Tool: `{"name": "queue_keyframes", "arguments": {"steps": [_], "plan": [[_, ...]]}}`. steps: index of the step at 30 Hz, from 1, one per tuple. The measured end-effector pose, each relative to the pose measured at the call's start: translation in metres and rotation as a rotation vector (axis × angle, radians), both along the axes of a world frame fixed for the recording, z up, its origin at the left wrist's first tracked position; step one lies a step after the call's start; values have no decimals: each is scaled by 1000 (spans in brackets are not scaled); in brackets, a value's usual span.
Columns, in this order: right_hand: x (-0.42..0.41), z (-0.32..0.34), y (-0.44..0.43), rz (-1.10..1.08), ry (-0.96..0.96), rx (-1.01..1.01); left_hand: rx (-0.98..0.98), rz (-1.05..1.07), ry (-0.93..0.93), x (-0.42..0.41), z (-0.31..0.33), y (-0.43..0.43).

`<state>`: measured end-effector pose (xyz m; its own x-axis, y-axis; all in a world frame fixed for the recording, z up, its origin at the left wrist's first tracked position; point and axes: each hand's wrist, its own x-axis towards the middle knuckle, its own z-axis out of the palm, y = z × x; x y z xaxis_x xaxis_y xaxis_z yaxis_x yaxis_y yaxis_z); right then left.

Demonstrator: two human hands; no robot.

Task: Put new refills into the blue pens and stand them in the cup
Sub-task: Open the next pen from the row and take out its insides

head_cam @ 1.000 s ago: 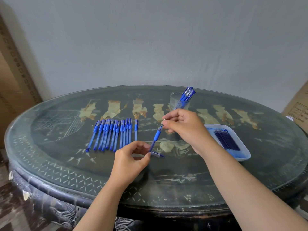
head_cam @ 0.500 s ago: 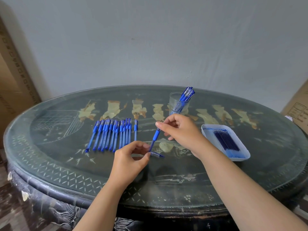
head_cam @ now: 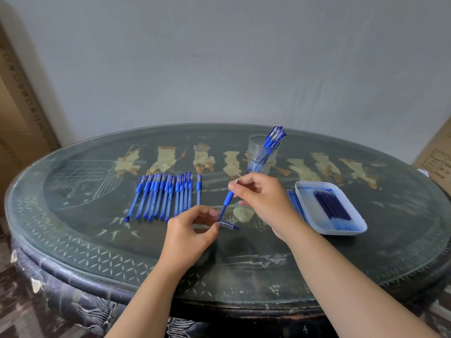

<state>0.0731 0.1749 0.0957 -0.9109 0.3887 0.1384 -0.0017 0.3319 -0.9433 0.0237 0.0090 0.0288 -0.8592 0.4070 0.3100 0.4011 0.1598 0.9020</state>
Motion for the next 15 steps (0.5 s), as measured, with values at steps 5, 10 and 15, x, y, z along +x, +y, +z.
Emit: {"name": "queue_keyframes", "arguments": {"steps": [5, 10, 15], "plan": [[1, -1, -2, 22, 2, -85, -3, 5, -16, 0, 1, 0], [0, -2, -5, -10, 53, -116, -1, 20, -18, 1, 2, 1], [1, 1, -4, 78, 43, -186, 4, 30, -33, 1, 3, 1]]}}
